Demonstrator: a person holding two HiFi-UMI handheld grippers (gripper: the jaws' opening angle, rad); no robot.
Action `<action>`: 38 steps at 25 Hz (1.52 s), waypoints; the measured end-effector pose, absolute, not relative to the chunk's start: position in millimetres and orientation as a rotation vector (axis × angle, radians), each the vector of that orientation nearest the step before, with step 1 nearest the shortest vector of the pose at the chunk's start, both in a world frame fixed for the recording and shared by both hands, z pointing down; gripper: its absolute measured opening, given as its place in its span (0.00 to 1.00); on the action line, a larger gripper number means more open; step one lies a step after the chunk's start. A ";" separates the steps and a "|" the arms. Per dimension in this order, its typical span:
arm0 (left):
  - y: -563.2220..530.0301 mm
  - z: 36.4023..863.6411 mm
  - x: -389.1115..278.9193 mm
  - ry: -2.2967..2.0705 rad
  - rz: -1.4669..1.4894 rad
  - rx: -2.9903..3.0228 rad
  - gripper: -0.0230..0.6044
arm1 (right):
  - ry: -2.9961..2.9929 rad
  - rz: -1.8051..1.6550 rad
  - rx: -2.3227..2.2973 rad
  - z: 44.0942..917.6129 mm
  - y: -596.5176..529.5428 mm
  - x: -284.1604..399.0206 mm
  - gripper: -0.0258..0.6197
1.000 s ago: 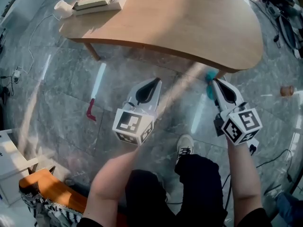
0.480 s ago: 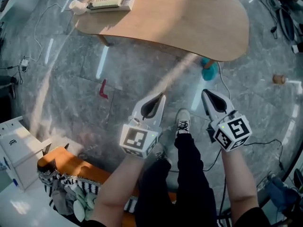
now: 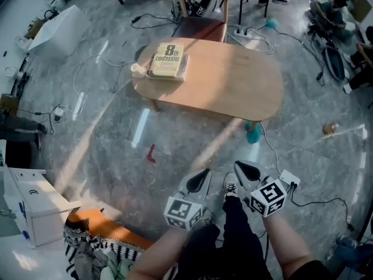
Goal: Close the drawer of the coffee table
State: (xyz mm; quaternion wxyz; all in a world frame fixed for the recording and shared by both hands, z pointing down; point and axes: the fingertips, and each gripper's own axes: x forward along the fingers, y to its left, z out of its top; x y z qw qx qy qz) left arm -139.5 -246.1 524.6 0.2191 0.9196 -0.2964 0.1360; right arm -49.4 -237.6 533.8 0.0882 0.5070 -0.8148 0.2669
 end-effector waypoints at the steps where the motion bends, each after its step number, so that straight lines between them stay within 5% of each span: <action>1: -233.4 505.9 -143.7 -0.800 0.371 2.557 0.05 | -2.437 0.784 1.507 514.7 -226.2 -57.7 0.04; 17: -55.8 363.8 -229.0 -0.608 0.313 2.639 0.05 | -2.570 0.587 1.520 336.9 -50.7 -159.2 0.04; 38: 73.7 326.9 -151.5 -0.591 0.251 2.611 0.05 | -2.652 0.598 1.235 314.8 100.5 -112.7 0.04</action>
